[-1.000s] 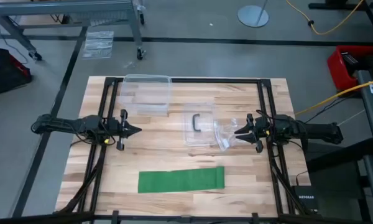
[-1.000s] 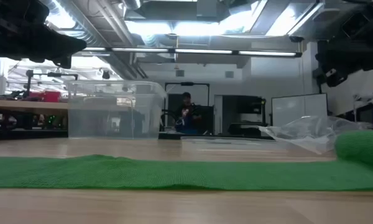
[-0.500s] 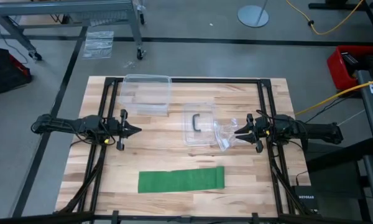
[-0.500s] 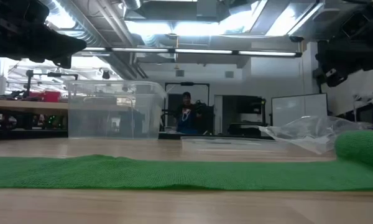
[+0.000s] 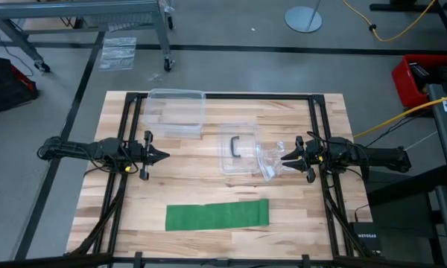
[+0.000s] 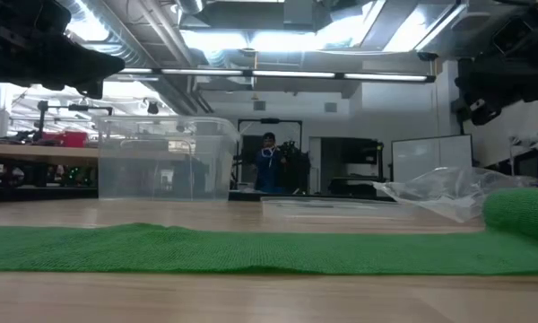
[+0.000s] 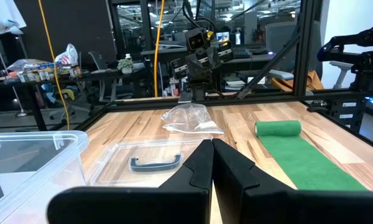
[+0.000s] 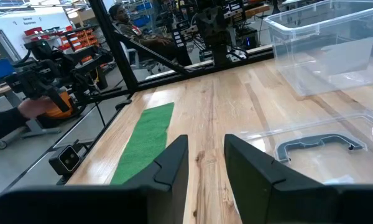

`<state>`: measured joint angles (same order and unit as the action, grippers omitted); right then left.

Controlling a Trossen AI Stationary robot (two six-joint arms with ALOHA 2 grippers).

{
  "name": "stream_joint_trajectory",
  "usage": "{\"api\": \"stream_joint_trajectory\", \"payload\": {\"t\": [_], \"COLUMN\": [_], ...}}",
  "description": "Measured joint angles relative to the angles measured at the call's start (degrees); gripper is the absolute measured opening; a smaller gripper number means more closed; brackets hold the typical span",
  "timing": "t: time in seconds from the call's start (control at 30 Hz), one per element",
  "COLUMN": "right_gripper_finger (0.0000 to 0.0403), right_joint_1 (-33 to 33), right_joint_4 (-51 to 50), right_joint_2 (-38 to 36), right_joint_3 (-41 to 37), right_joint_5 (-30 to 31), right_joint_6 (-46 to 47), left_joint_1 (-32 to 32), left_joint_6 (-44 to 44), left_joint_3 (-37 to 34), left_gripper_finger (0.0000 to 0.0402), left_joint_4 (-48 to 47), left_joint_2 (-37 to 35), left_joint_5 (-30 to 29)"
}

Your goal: Roll bandage

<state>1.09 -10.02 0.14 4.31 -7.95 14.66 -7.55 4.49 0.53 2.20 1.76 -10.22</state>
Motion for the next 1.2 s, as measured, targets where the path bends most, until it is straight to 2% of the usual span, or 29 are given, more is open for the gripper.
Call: {"api": "stream_joint_trajectory", "payload": {"t": [0.2,0.27,0.37,0.47,0.63,0.83,0.97,1.2], "right_gripper_finger": [0.0108,0.0108,0.0108,0.0108,0.0108,0.0108,0.0108,0.0108], "right_joint_1": [-0.01,-0.01,-0.01,-0.01,-0.01,0.00,0.00,-0.01], "right_joint_4": [0.53,0.94,2.36,4.09,6.89,6.72,6.74,6.82], "right_joint_2": [0.00,0.00,0.00,0.00,0.00,0.17,0.87,2.98], "right_joint_3": [-0.02,-0.06,-0.27,-0.41,-0.34,-0.28,-0.19,-0.14], "right_joint_5": [0.84,1.52,1.87,1.28,1.70,5.91,9.06,9.98], "right_joint_6": [-0.01,-0.01,0.01,0.89,7.82,13.42,20.02,21.39], "left_joint_1": [0.00,-0.01,0.01,0.44,0.52,0.52,0.51,0.28], "left_joint_6": [-1.32,-5.74,-17.52,-18.84,-22.00,-36.17,-44.98,-55.34], "left_joint_3": [-0.01,-0.01,0.00,0.01,-0.01,0.01,0.00,0.01], "left_gripper_finger": [0.0001,0.0001,0.0001,0.0001,0.0001,0.0004,0.0034,0.0135], "left_joint_4": [0.27,0.72,2.50,5.28,8.11,8.15,10.69,17.63], "left_joint_2": [0.00,0.02,0.00,0.11,0.11,1.64,4.98,16.28], "left_joint_5": [-0.02,-0.02,-0.32,-3.42,-3.70,-3.72,-3.69,-3.70]}}
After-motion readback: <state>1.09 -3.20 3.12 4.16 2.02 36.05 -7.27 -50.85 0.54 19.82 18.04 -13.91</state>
